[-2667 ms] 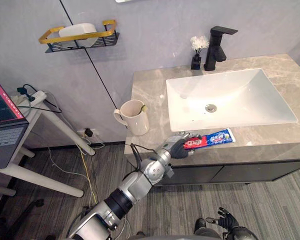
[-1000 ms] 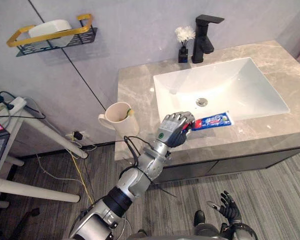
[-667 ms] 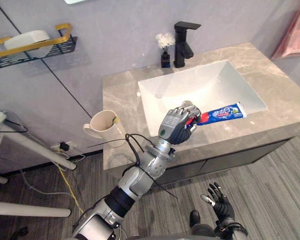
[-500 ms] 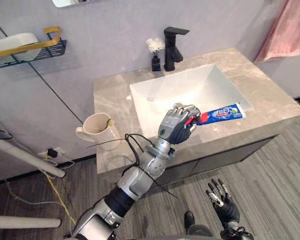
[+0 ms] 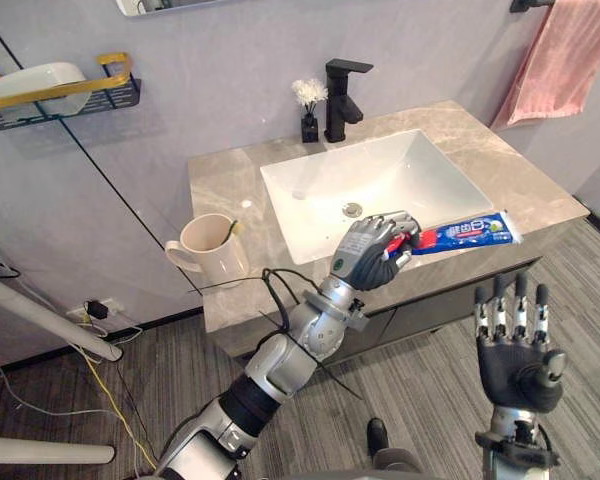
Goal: Organize washtable
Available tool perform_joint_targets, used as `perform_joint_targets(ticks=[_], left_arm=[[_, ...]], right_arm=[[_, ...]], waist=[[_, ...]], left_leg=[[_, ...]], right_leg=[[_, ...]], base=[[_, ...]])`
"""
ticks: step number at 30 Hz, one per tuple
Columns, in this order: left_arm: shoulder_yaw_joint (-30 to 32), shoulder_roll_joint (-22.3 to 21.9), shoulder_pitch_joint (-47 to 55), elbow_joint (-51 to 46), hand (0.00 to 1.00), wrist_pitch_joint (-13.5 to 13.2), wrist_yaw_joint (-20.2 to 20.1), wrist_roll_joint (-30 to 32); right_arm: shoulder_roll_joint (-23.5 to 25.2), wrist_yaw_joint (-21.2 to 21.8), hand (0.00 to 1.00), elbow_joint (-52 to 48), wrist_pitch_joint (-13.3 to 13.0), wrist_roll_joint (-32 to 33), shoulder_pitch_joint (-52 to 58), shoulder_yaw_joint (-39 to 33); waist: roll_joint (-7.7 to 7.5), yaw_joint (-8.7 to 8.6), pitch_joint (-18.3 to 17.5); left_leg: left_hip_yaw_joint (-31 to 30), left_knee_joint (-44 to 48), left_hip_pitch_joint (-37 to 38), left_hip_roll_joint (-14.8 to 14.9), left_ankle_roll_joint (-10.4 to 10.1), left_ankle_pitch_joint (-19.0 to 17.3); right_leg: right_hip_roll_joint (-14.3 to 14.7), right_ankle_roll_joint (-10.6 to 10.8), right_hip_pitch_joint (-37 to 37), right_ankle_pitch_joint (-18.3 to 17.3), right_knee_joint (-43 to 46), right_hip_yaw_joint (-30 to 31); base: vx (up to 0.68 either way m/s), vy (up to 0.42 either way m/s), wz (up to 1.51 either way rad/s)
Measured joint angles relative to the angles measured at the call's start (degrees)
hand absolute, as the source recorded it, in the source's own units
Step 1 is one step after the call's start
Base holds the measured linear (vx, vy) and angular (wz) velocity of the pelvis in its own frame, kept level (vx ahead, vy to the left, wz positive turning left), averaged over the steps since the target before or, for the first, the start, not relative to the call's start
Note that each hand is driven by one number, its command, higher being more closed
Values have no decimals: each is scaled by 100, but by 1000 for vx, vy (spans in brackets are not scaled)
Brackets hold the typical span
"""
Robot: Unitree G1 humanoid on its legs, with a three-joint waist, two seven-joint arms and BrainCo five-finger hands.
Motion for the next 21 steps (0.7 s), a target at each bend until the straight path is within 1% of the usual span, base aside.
perform_joint_targets(ticks=[1, 2, 4, 6, 9, 11, 14, 16, 18, 21], left_arm=[[-51, -1, -49, 0, 100, 1, 0, -85], [-106, -22, -112, -2, 100, 0, 1, -224], [-164, -91, -183, -14, 100, 0, 6, -412], [-164, -165, -195, -16, 100, 1, 20, -511], [-192, -193, -199, -16, 100, 1, 22, -524], [-309, -198, -198, -16, 100, 0, 11, -641], [-446, -198, -196, -22, 100, -1, 10, -757], [-481, -201, -195, -56, 100, 0, 11, -865], [-510, -201, -190, -104, 100, 0, 11, -901], [-646, -201, -151, -110, 100, 0, 10, -928]], right_arm=[[58, -183, 0, 14, -182, -9, -157, -1], [147, -517, 0, 71, -428, -33, -333, -19], [163, -929, 0, 187, -605, -218, -427, -92], [144, -1248, 0, 465, -663, -407, -466, -112], [150, -1266, 0, 551, -664, -438, -528, -88], [156, -1276, 0, 551, -710, -433, -588, -82], [157, -1320, 0, 551, -732, -423, -669, -71], [159, -1379, 0, 552, -829, -403, -752, -25], [154, -1450, 0, 551, -913, -372, -860, 51], [147, -1536, 0, 551, -949, -374, -980, 134]], waist=[[-1, 7, -8], [1, 7, -23], [23, 23, -73], [32, 21, -152], [25, 28, -162], [9, 23, -205], [-4, 95, -274], [8, 162, -315], [-4, 185, -335], [-20, 219, -365]], left_leg=[[-18, 0, -9, -8, 0, 0], [-51, 0, -29, -16, 3, 2], [-114, 1, -73, -27, 7, 4], [-177, 0, -95, -33, 13, 9], [-254, 1, -110, -59, 24, 16], [-386, 8, -193, -98, 73, 47], [-603, 49, -278, -119, 114, 74], [-688, 101, -371, -122, 115, 75], [-798, 100, -452, -150, 144, 97], [-886, 101, -504, -177, 168, 118]], right_leg=[[-11, 2, 0, 1, 0, -15], [-21, 3, -1, 1, -1, -35], [-39, 5, -4, 1, -5, -91], [-55, 5, 9, 0, -6, -160], [-94, 6, 40, 0, -6, -226], [-158, 11, 48, 0, -6, -355], [-203, 31, 127, -10, -18, -552], [-227, 37, 143, -13, -23, -648], [-265, 47, 144, -10, -37, -760], [-288, 71, 153, 9, -86, -801]], base=[[-18, 14, 8], [-10, 6, 10], [3, 2, 16], [13, 4, 15], [-14, 7, 12], [-43, 10, 31], [-41, -3, 35], [-61, -9, 28], [-52, -5, 27], [-28, -1, 14]])
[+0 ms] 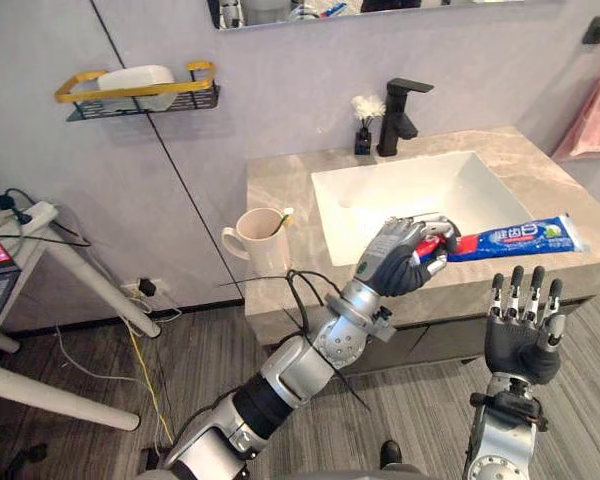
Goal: Organize washtable
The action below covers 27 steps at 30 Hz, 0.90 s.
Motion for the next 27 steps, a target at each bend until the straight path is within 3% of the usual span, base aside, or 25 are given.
perform_joint_targets(ticks=[5, 15, 26, 27], left_arm=[[-239, -1, 12, 2, 100, 0, -16, 0], [-324, 3, 17, 374, 100, 11, -124, -128], [-402, 2, 15, 462, 100, 7, -106, -171], [-403, 2, 15, 462, 100, 1, -107, -205]], right_arm=[[-16, -199, 0, -1, -24, -7, -104, 200], [-113, -375, 0, -177, -217, -11, -571, 732], [-286, -599, 0, -308, -240, -40, -594, 938], [-294, -603, 100, -310, -254, -83, -608, 932]], waist=[[-23, 50, -83], [-291, 113, -148], [-311, 113, -153], [-322, 111, -159]], left_leg=[[-7, 9, 4, -3, -4, 16], [-66, 13, 8, -10, -2, 17], [-48, 12, 13, -12, -2, 16], [-41, 12, 15, -11, -2, 16]], right_leg=[[0, 3, 3, 4, -7, -10], [-11, 6, 79, 2, -30, -108], [-9, 7, 71, 2, -30, -87], [-7, 7, 69, 2, -30, -74]], base=[[0, 0, 0], [-7, 1, 4], [0, 0, 0], [0, 0, 0]])
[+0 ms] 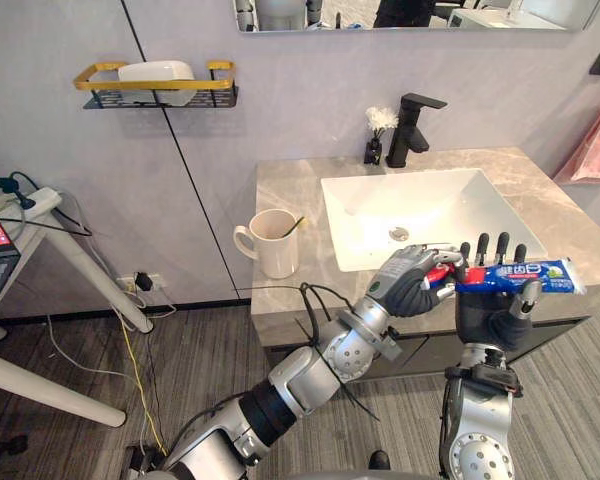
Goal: Organize washtable
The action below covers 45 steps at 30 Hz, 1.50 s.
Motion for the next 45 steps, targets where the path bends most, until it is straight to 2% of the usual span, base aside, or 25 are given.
perform_joint_targets(ticks=[3, 6, 12, 22, 23, 32, 35, 38, 41, 45], left_arm=[[-7, 0, 1, 1, 100, -84, -5, -29], [-24, -1, 1, 2, 100, -203, -9, -69], [-59, -5, 162, 10, 100, -351, -24, -172], [-57, -66, 236, 21, 100, -338, -160, -407], [-53, -76, 250, 21, 0, -339, -160, -424], [-46, -108, 426, 28, 0, -335, -284, -634], [63, -85, 474, 31, 0, -179, -280, -803], [258, -80, 495, 2, 0, -156, -280, -1111], [279, 4, 524, -359, 0, -158, -331, -1330], [282, 77, 695, -1079, 0, -250, -387, -1796]], right_arm=[[-45, -149, 100, -133, -50, -56, -34, -51], [-44, -293, 100, -254, -110, -445, -75, -264], [-29, -524, 100, -277, -139, -807, -248, -682], [91, -720, 100, -281, -148, -1070, -321, -826], [93, -723, 100, -281, -148, -1125, -324, -830], [143, -935, 100, -371, -185, -1396, -607, -1221], [143, -990, 100, -467, -314, -1571, -772, -1364], [110, -1023, 100, -637, -406, -1799, -1039, -1559], [-109, -1116, 100, -676, -447, -1999, -1540, -1663], [-481, -1194, 100, -675, -535, -2069, -2398, -1657]], waist=[[-26, 3, -4], [-48, 3, -16], [-53, -6, -20], [-46, 2, -23], [-45, 4, -23], [-32, 11, -31], [-26, 13, -33], [-24, 57, -36], [-25, 76, -37], [-34, 191, -42]], left_leg=[[15, 0, 4, 0, 0, 0], [26, -1, 10, 0, 0, -1], [38, -3, 33, 0, 0, -1], [36, -7, 41, 1, 0, -1], [31, -8, 41, 1, 0, -1], [-41, -4, 17, -1, 1, 0], [-166, -7, 3, -5, 7, 5], [-240, -13, -10, -32, 17, 35], [-315, -20, -1, -73, 24, 69], [-337, -22, 3, -75, 23, 85]], right_leg=[[1, 3, -7, 2, 1, 45], [3, 7, -13, 5, 1, 68], [6, 15, -15, 11, 2, 100], [6, 18, -10, 12, 2, 100], [6, 18, -8, 12, 2, 97], [-5, 22, 25, 9, 2, -3], [-18, 49, 108, -12, 1, -92], [-50, 55, 140, -17, 3, -173], [-89, 64, 186, -24, 3, -249], [-92, 64, 213, -24, 5, -295]], base=[[0, 0, -2], [0, 0, 0], [-3, 0, -1], [-2, 0, 0], [0, 0, 0], [-1, 0, 3], [-17, -2, 19], [-13, 5, 16], [-13, 11, 14], [-9, -2, 5]])
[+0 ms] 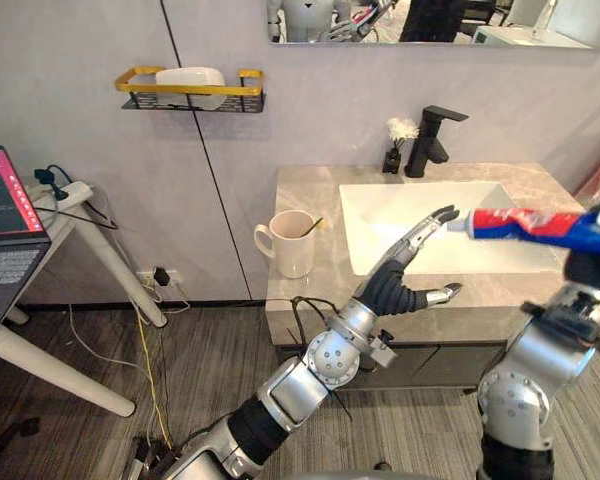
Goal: Organize washtable
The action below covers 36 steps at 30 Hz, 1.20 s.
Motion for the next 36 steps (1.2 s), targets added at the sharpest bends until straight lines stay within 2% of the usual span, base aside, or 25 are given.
perform_joint_targets(ticks=[3, 5, 8, 10, 11, 13, 14, 15, 18, 20, 22, 26, 29, 36], left_arm=[[18, 44, 26, -285, 0, -85, 17, -375], [21, 82, 49, -472, 0, -104, 25, -460], [120, 183, 81, -880, 0, -123, 67, -516], [233, 215, 93, -1063, 0, -135, 146, -536], [320, 278, 97, -1192, 0, -141, 149, -600], [515, 396, 235, -1525, 0, -192, 158, -709], [560, 406, 275, -1589, 0, -207, 161, -736], [727, 408, 399, -1763, 0, -249, 214, -751], [1030, 415, 760, -1892, 0, -326, 303, -751], [1080, 452, 1041, -1896, 0, -326, 350, -750], [1188, 549, 1498, -1865, 0, -326, 360, -737], [1513, 679, 2222, -1187, 0, -296, 236, -602], [1978, 733, 2746, -235, 0, -106, 96, -238], [2694, 734, 3148, 1369, 0, 58, -161, 437]], right_arm=[[-264, -106, 100, 35, -59, -218, -546, 28], [-429, -173, 100, 149, -87, -245, -897, 40], [-825, -295, 100, 676, -61, -399, -1623, 65], [-1068, -303, 100, 1067, -67, -435, -2014, 94], [-1283, -307, 100, 1582, -69, -427, -2367, 122], [-1722, -401, 100, 2401, 68, -371, -2923, 159], [-1806, -408, 100, 2494, 95, -357, -2992, 157], [-2038, -401, 100, 2685, 161, -279, -3182, 180], [-2523, -377, 100, 3219, 198, -102, -3748, 559], [-2758, -320, 100, 3303, 317, 46, -3939, 724], [-2953, -140, 100, 3309, 423, 86, -3978, 809], [-3207, 119, 100, 3272, 560, 266, -3977, 947], [-3471, 283, 100, 3103, 620, 372, -3950, 964], [-4192, 728, 100, 2336, 684, 521, -3092, 600]], waist=[[-22, 103, -8], [-57, 113, -29], [-138, 136, -68], [-192, 204, -77], [-220, 284, -85], [-259, 321, -94], [-263, 348, -95], [-266, 463, -95], [-285, 620, -87], [-338, 694, -62], [-476, 728, -46], [-661, 736, -3], [-763, 731, 35], [-937, 706, 98]], left_leg=[[-160, -72, -17, -21, 2, 76], [-297, -194, -22, -57, 4, 182], [-509, -366, -97, -100, 18, 362], [-636, -429, -162, -120, 21, 441], [-699, -476, -169, -129, 15, 483], [-951, -573, -239, -152, 18, 615], [-986, -600, -233, -152, 12, 645], [-1108, -630, -273, -162, 7, 700], [-1288, -748, -344, -201, 7, 832], [-1334, -806, -355, -217, 22, 881], [-1388, -809, -422, -221, 28, 889], [-1391, -820, -534, -221, 29, 898], [-1390, -885, -647, -218, 22, 943], [-1409, -955, -786, -227, 18, 967]], right_leg=[[-20, 16, 64, -16, -1, -173], [-49, 38, 108, -35, -1, -343], [-85, 32, 112, -40, -2, -565], [-103, 31, 119, -42, -2, -720], [-105, 31, 120, -42, -2, -763], [-121, 25, 185, -64, -2, -1016], [-121, 26, 190, -66, -2, -1066], [-121, 27, 193, -68, -4, -1183], [-151, 29, 200, -70, -3, -1380], [-168, 31, 199, -71, -3, -1435], [-171, 36, 172, -77, -2, -1497], [-173, 36, 60, -78, 2, -1499], [-175, 35, -91, -77, 7, -1500], [-186, 49, -243, -88, 6, -1532]], base=[[-20, -12, 26], [-20, -15, 40], [-24, -17, 45], [-30, -13, 33], [-32, -13, 30], [-27, -22, 55], [-7, -24, 60], [-14, -23, 51], [-32, -10, 37], [-35, -1, 17], [-27, -6, 12], [-3, -1, 2], [0, 0, 0], [39, -8, 1]])
